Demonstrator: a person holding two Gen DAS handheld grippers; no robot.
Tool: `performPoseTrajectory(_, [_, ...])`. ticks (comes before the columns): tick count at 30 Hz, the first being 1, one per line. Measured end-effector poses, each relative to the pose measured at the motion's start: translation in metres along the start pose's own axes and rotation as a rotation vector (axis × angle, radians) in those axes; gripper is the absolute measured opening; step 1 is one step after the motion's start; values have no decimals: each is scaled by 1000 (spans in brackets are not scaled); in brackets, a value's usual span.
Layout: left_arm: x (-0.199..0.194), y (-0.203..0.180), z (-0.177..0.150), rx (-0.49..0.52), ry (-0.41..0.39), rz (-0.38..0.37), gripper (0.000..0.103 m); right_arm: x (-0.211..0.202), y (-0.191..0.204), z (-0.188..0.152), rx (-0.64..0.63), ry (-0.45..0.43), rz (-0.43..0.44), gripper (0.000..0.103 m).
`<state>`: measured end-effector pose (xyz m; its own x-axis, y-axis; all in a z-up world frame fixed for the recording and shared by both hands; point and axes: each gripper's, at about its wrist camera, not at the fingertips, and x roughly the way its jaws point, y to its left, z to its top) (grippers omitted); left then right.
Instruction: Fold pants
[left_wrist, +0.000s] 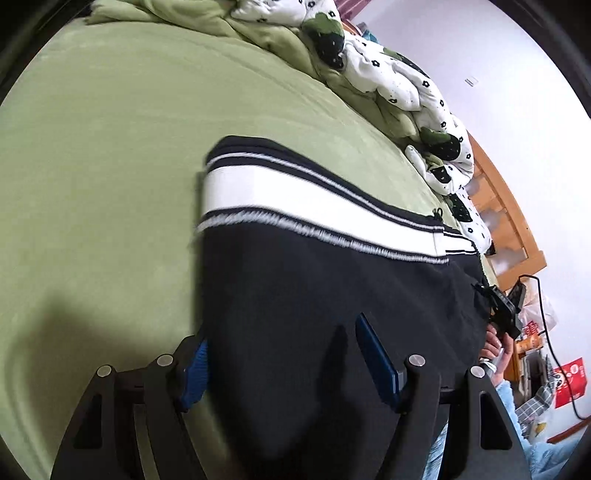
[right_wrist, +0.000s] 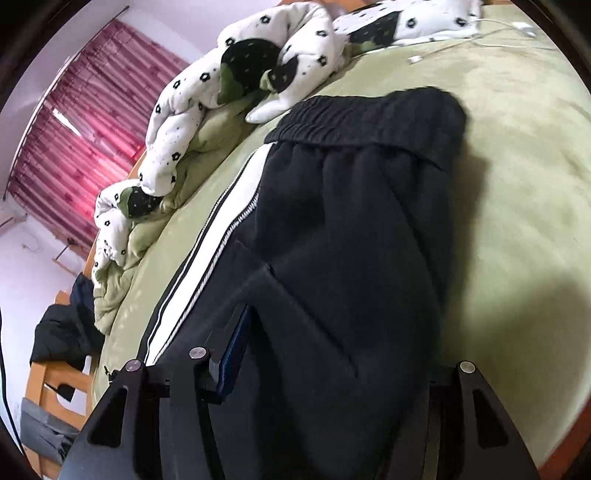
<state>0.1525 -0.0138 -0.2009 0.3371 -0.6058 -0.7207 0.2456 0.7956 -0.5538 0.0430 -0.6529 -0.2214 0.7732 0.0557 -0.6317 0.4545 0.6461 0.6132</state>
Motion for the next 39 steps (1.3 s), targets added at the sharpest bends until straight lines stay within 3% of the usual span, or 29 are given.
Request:
performPoseTrajectory(2, [8,-5,7,13,20,-22,68,6,2,8,-21,13,-4,40])
performPoseTrajectory(3, [7,-7,7,19,14,-21,41,8,6,10,-34,21,-15,24])
performPoseTrajectory(4, [7,-8,7,15,14,-2,25,8,11,11,-53,24,-24,19])
performPoseTrajectory(5, [6,-7,8,-12,19,-15,20,1,26,10,-117,-1,-59,18])
performPoseTrajectory(7, [-5,-6,10,-83,-9,-59,17,-14,60,4,-246,-73,-143,16])
performPoseTrajectory(9, [-23,-16,12,-64,-67,-69,15,-27,86,2,-304,-121,-150,15])
performPoseTrajectory(11, [-47,-32,16,-3,-131,-71,12,-46,120,4,-329,-160,-105,15])
performPoseTrajectory(13, [-64,-34,22,4,-143,-91,12,-58,144,7,-340,-189,-79,14])
performPoseTrajectory(17, [-107,-15,34,2,-196,-46,11,-78,207,4,-409,-222,2,14])
performPoseTrajectory(19, [-140,7,37,-22,-224,-30,11,-84,236,-5,-448,-217,86,14])
performPoseTrajectory(21, [-167,30,36,-38,-222,34,11,-88,266,-21,-490,-209,161,14])
performPoseTrajectory(24, [-187,63,28,-49,-216,221,14,-79,296,-48,-520,-173,239,16])
performPoseTrajectory(26, [-179,88,19,-81,-156,344,20,-52,302,-74,-537,-84,243,18])
performPoseTrajectory(27, [-171,99,14,-105,-110,374,30,-36,301,-84,-541,-22,236,19])
performPoseTrajectory(28, [-160,112,7,-138,-65,402,35,-10,296,-99,-534,83,213,21])
performPoseTrajectory(29, [-153,121,-2,-167,-58,407,41,9,290,-112,-533,143,165,23])
performPoseTrajectory(30, [-152,124,-8,-179,-67,413,61,20,285,-120,-534,168,112,29])
performPoseTrajectory(31, [-152,123,-16,-183,-77,444,71,30,276,-129,-534,196,55,29])
performPoseTrajectory(32, [-154,120,-22,-171,-92,469,76,35,260,-140,-526,236,52,29])
performPoseTrajectory(36, [-169,101,-51,-126,-142,513,76,-3,224,-159,-533,240,114,42])
performPoseTrajectory(39, [-181,97,-68,-161,-169,486,76,-41,197,-166,-574,204,82,42])
